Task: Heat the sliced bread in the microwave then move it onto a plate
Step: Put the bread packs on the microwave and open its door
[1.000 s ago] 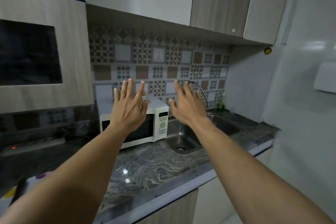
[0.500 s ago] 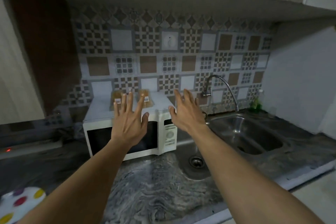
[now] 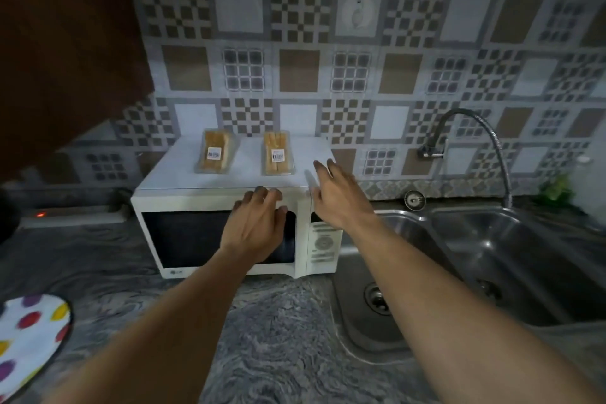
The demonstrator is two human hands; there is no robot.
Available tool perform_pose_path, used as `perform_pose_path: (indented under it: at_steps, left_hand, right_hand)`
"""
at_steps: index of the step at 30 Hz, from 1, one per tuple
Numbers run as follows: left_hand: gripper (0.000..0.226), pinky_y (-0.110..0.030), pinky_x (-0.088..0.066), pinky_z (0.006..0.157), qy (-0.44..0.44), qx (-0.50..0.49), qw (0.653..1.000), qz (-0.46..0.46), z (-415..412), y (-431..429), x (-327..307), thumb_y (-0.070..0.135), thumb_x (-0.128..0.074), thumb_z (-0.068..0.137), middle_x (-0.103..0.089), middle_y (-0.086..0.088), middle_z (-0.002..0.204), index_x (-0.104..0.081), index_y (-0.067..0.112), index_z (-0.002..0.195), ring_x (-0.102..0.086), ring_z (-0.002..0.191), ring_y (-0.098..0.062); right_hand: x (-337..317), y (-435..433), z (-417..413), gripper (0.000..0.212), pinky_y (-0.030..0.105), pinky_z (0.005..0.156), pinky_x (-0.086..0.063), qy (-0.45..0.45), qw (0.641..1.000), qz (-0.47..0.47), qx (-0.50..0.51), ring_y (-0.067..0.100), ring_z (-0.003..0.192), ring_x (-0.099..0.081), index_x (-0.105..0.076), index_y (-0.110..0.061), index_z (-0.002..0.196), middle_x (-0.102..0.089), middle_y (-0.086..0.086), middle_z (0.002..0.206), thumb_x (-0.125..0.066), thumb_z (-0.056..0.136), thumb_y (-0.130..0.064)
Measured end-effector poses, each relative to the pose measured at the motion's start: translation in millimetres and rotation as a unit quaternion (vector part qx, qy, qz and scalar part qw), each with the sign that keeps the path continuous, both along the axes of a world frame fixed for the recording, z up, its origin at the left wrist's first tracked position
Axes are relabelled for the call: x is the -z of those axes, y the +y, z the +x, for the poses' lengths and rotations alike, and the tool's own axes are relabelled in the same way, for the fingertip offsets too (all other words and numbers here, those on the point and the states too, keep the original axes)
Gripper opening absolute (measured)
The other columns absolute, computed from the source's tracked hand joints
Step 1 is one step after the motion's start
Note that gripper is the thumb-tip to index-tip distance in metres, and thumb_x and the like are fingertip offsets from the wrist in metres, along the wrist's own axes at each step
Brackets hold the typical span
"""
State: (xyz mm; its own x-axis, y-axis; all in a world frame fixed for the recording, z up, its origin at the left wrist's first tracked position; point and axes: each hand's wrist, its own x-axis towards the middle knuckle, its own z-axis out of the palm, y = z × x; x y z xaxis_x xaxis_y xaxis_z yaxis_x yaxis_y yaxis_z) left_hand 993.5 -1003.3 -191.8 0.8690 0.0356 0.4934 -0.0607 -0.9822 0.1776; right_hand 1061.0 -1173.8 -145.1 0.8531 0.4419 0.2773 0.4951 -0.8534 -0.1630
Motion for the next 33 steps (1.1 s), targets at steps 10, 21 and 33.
perform_pose_path:
  at_steps: [10,21,33]
  left_hand:
    - [0.024,-0.037,-0.053,0.068,0.194,0.03,0.956,-0.219,46.5,-16.9,50.3,0.03,-0.056,0.093,-0.069,-0.009,0.083,-0.059,0.007,0.098,-0.063,0.077,-0.027]
    - [0.045,-0.028,-0.032,0.05,0.172,-0.013,0.928,-0.33,74.2,-29.3,52.9,0.033,-0.051,0.101,-0.046,-0.005,0.056,-0.045,0.009,0.063,-0.043,0.051,-0.015]
    - [0.042,-0.041,-0.054,0.072,0.142,-0.089,0.913,-0.373,52.9,-52.8,74.2,0.036,-0.054,0.099,-0.068,-0.025,0.081,-0.066,-0.002,0.086,-0.066,0.078,-0.038]
  right_hand:
    - [25.6,-2.5,41.3,0.047,0.046,0.113,-0.03,0.075,0.995,-0.05,-0.037,0.033,0.135,-0.039,-0.042,-0.003,0.145,-0.044,0.019,0.148,-0.039,0.101,-0.019]
    - [14.9,-6.7,63.5,0.057,0.042,0.123,-0.008,0.057,0.994,-0.07,-0.064,0.024,0.153,-0.011,-0.016,-0.011,0.159,-0.012,0.013,0.167,-0.038,0.107,-0.019]
    - [40.5,-20.8,69.9,0.058,0.045,0.122,-0.009,0.077,0.985,-0.071,-0.136,0.026,0.152,-0.014,-0.018,-0.008,0.158,-0.016,0.017,0.164,-0.042,0.106,-0.013]
